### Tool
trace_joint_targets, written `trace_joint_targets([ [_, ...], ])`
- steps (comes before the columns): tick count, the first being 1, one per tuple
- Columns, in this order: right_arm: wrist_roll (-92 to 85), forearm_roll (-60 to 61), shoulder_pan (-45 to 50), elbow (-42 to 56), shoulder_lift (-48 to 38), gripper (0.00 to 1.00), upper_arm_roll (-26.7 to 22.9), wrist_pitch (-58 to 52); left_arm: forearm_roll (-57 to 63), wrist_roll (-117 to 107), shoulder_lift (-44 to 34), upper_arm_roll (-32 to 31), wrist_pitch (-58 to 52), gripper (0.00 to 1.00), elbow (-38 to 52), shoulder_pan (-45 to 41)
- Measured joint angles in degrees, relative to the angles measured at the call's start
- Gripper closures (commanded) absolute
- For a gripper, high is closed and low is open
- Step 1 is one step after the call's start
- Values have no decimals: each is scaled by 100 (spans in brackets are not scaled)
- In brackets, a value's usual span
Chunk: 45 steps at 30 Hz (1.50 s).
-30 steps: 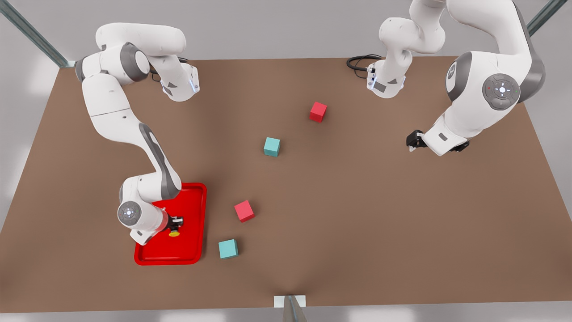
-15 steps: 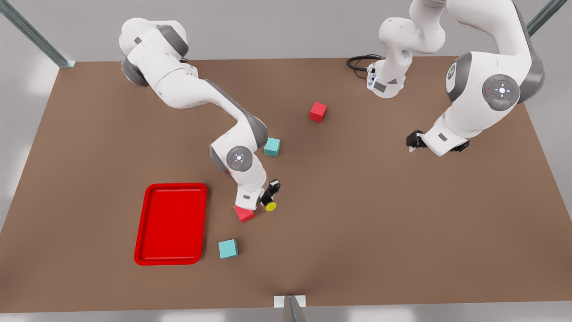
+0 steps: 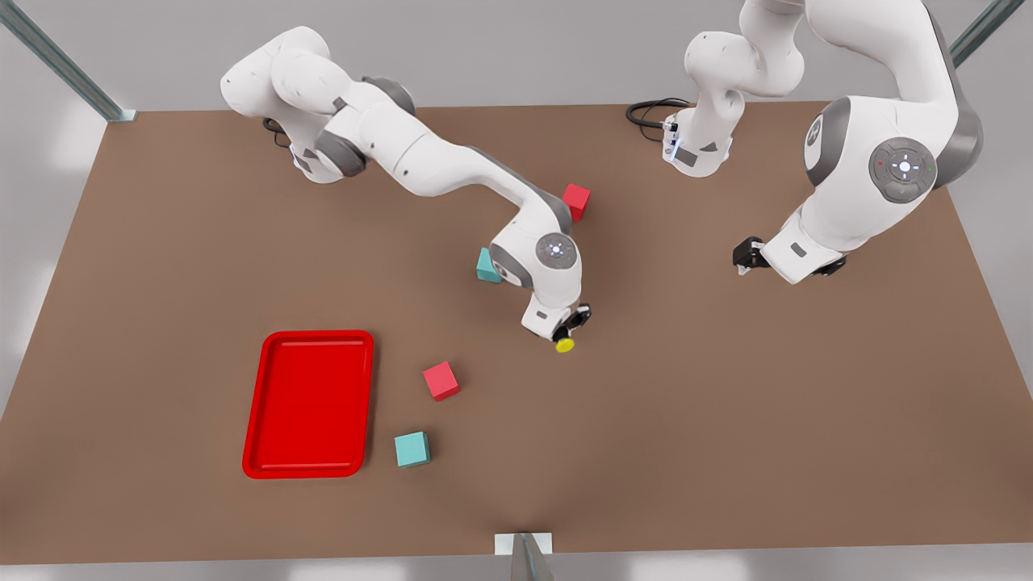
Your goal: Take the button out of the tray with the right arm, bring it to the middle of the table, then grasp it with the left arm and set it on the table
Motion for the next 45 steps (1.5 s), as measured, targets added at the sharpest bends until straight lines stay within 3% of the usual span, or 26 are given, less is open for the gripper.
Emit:
trace_joint_targets([
  [7, 929, 72, 37, -7, 74, 49, -13, 176, 4, -2, 131, 0, 60, 0, 0, 1],
  [8, 1049, 74, 39, -11, 74, 13, -13, 196, 5, -2, 161, 0, 76, 0, 0, 0],
  [9, 1165, 76, 37, -14, 74, 0, -15, 227, 5, -2, 189, 0, 89, 0, 0, -1],
  [14, 1645, 71, 3, -154, -62, 0, -164, 496, 8, -3, 230, -1, 135, 0, 0, -3],
  [17, 1692, 94, -267, -290, -927, 0, -158, 393, 8, -6, 283, -2, 162, 0, 6, -16],
  [19, 1437, 254, -961, -315, -1659, 0, -59, -161, -25, -126, 781, -54, 278, 0, 42, -210],
  [20, 1194, 309, -1478, -556, -2207, 0, -47, -547, -57, -310, 1173, -68, 416, 0, 77, -596],
  [21, 911, 339, -2132, -1489, -3112, 0, -14, -870, -143, -535, 1659, -81, 571, 0, 299, -1072],
  [23, 329, 359, -3738, -3189, -4676, 0, 533, -1320, -374, -1019, 2667, -95, 907, 0, 1031, -1733],
  [25, -180, 358, -4334, -3673, -5322, 0, 774, -1728, -589, -1486, 3314, -170, 1463, 0, 1305, -1952],
  [28, -822, 224, -4581, -3581, -5493, 0, 853, -2234, -804, -1964, 3827, -308, 2366, 0, 1353, -1929],
  [33, -1688, 159, -4713, -3416, -5493, 0, 848, -2809, -887, -2144, 3932, -413, 3219, 0, 829, -1879],
  [45, -3003, 147, -4809, -3409, -5493, 0, 837, -3193, -743, -1690, 4020, -629, 3772, 0, 390, -1829],
])
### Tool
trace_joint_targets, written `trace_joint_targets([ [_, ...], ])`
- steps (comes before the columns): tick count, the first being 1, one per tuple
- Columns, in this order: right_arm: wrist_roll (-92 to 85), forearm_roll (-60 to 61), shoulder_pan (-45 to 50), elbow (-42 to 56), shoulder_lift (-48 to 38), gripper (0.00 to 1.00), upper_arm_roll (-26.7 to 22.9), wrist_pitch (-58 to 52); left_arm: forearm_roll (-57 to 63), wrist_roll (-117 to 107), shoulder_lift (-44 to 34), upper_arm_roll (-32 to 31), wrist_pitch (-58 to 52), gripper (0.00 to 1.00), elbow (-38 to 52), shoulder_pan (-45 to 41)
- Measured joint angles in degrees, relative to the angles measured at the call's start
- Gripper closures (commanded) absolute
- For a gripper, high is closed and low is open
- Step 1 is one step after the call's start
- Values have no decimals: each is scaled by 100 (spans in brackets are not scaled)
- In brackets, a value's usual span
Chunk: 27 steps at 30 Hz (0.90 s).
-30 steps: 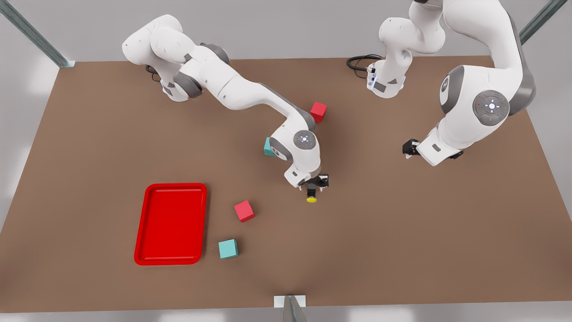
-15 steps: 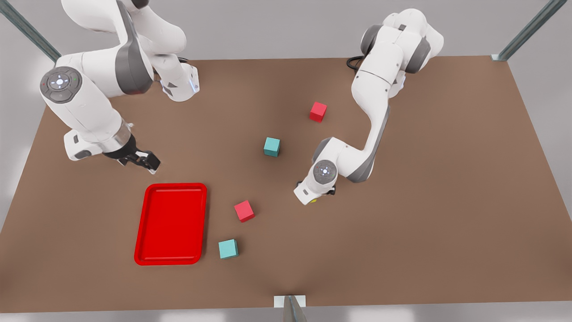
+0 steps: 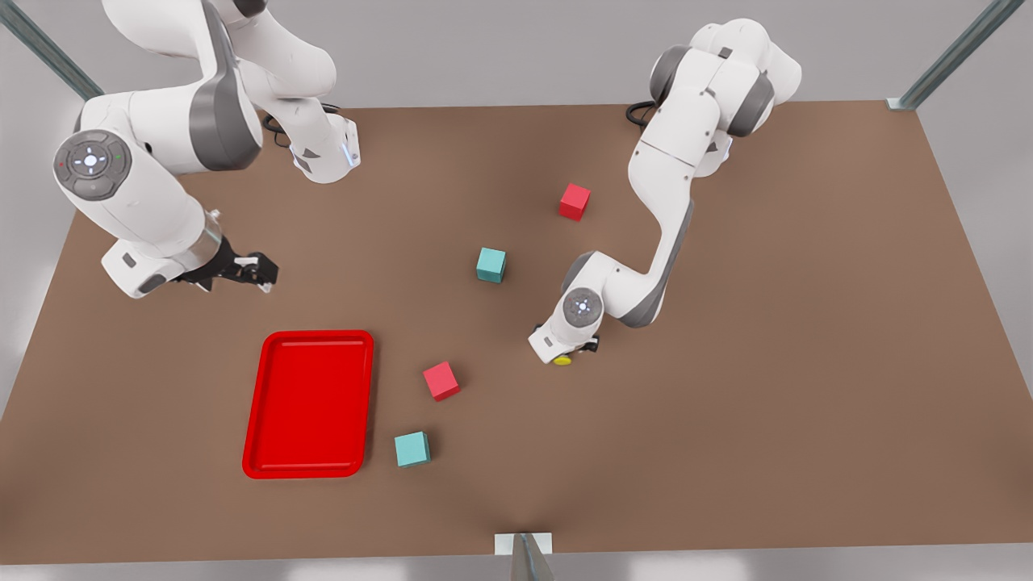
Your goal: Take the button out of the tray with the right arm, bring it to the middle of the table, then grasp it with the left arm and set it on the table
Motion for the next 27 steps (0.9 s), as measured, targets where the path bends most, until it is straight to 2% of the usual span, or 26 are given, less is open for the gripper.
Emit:
trace_joint_targets([
  [14, -749, -12, -186, 179, 111, 0, 0, -39, -54, 533, 219, -1, 166, 0, 39, 25],
  [17, -848, -13, -249, 199, 125, 0, -1, -36, -53, 610, 220, 0, 195, 24, 41, 26],
  [20, -932, -13, -240, 202, 125, 0, 0, -33, -54, 679, 221, 0, 210, 33, 41, 26],
  [23, -1002, -13, -238, 202, 127, 0, 0, -29, -42, 728, 216, 0, 212, 54, 41, 26],
  [25, -1043, -17, -238, 202, 126, 0, 0, -28, -14, 738, 219, 3, 214, 61, 41, 25],
  [27, -1080, -19, -239, 203, 127, 0, 0, -26, 9, 741, 219, 5, 212, 61, 43, 25],
])
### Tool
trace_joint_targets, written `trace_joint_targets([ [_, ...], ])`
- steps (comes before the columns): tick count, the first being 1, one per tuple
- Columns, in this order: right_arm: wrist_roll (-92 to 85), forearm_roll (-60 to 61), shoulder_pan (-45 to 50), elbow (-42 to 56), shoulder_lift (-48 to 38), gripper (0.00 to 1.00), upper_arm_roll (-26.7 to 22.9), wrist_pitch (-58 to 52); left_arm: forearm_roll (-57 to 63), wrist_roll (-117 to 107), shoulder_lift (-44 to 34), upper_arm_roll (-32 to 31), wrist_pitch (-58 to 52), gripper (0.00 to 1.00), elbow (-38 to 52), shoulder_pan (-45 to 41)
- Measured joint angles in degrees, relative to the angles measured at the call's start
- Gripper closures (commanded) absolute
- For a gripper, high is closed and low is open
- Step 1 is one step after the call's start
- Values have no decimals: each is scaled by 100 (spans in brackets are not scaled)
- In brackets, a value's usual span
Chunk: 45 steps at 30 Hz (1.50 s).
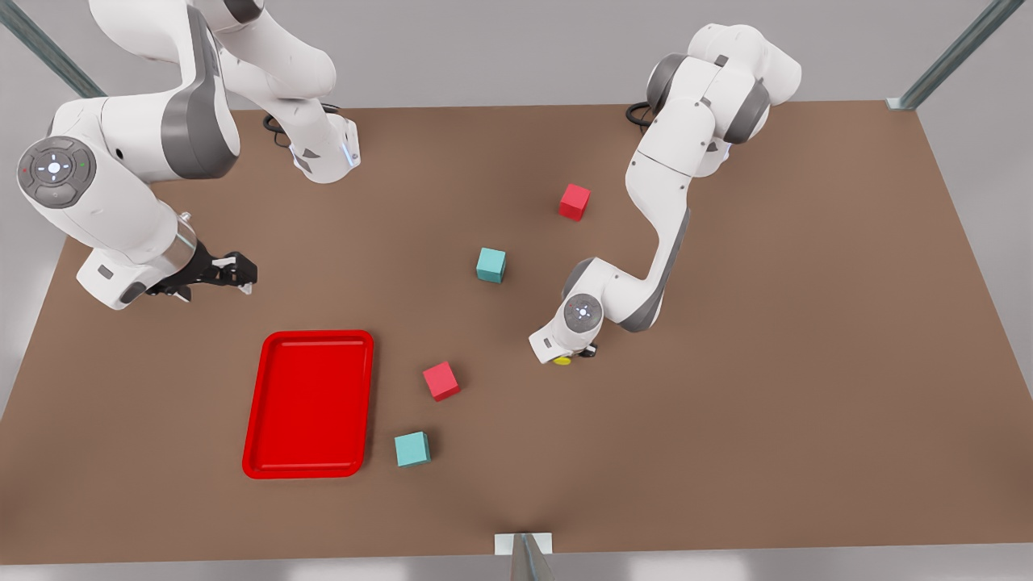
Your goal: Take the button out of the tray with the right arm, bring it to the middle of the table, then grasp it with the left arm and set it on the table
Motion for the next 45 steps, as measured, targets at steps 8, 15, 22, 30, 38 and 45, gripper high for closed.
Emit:
trace_joint_targets([
  [8, -112, -3, -2, 1, 5, 0, 0, 8, 46, -11, -35, 123, -342, 61, 231, -44],
  [15, -176, -4, 18, -1, 2, 0, 1, 7, 1326, -1473, -105, 274, -1005, 61, 777, -350],
  [22, -218, 3, 78, -1, 5, 0, 17, -3, 3963, -5037, -61, 383, -1702, 61, 890, -529],
  [30, -248, 7, 67, -1, 5, 0, 26, -11, 6033, -8671, 500, 381, -3097, 60, 784, -535],
  [38, -268, 3, 63, -1, 5, 0, 26, -14, 7378, -11248, 1030, 392, -3929, 60, 493, -487],
  [45, -269, -28, 260, -1, 54, 0, 44, -10, 8183, -12728, 1232, 405, -4152, 60, 267, -340],
])
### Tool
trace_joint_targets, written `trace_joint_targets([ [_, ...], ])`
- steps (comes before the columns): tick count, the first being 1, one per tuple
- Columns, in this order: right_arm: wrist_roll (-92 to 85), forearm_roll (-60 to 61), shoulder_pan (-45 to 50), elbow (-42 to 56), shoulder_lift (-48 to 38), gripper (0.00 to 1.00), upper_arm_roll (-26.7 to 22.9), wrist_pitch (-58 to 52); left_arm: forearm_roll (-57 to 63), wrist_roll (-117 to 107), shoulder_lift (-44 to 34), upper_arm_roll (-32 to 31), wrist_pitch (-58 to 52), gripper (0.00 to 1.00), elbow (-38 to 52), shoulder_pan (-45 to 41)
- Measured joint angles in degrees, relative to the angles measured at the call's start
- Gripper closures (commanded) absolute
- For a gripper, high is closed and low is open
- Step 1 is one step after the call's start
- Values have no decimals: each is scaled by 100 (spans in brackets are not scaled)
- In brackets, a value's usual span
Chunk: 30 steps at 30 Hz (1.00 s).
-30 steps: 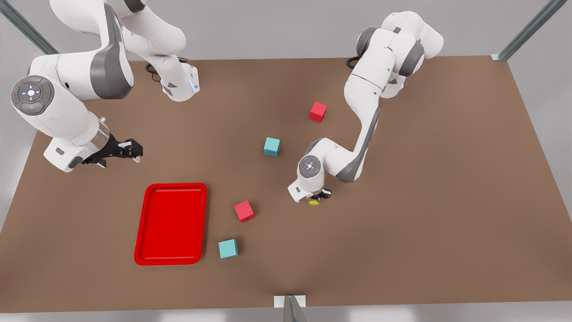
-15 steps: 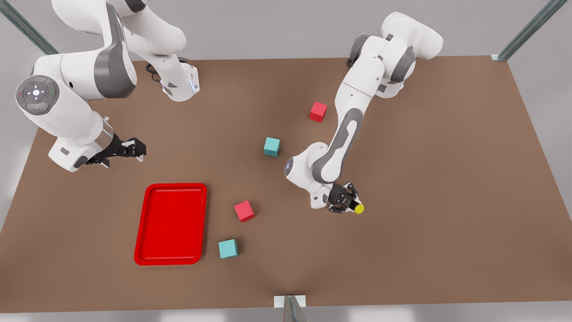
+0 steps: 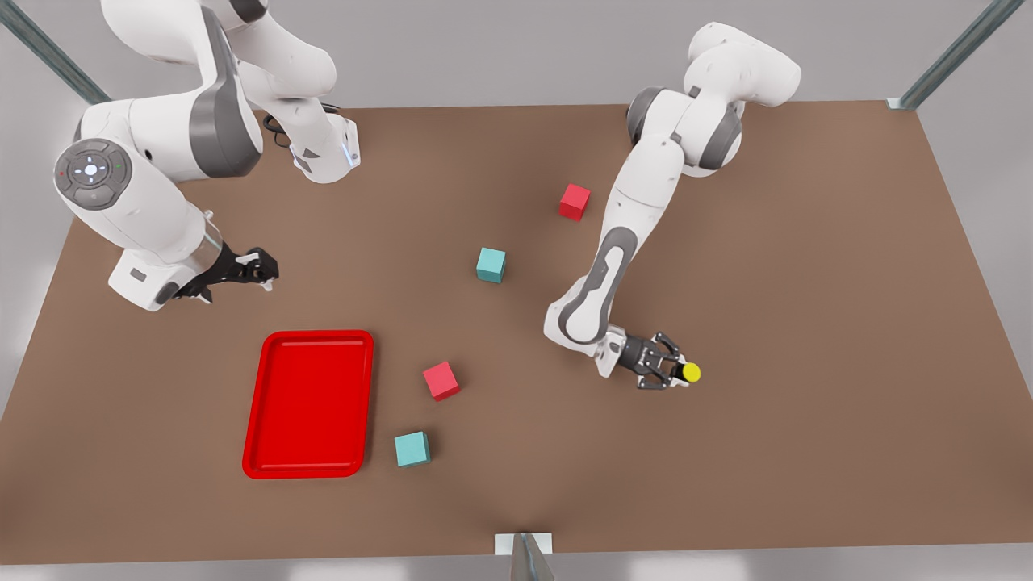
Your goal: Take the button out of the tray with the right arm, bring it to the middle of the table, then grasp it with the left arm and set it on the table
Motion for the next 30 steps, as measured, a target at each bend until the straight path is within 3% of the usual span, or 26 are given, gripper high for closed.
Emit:
trace_joint_targets([
  [4, 2, -255, 443, 3, 33, 0, -19, -8, 202, -586, 145, 0, 47, 60, -3, 112],
  [8, 0, 25, -66, 9, 41, 0, -45, -15, 278, -1054, 222, 0, 132, 60, -3, 132],
  [16, -5, 165, -104, 113, 39, 0, -44, -20, 322, -1731, 345, -1, 237, 60, 1, 139],
  [18, -8, 169, -107, 114, 39, 0, -50, -21, 331, -1859, 360, -1, 250, 43, 4, 138],
  [21, -10, 172, -111, 121, 39, 0, -54, -21, 344, -2025, 361, 1, 266, 6, 5, 138],
  [30, -17, 202, -240, 123, 40, 0, -45, -22, 345, -2390, 361, -7, 274, 0, 14, 122],
])
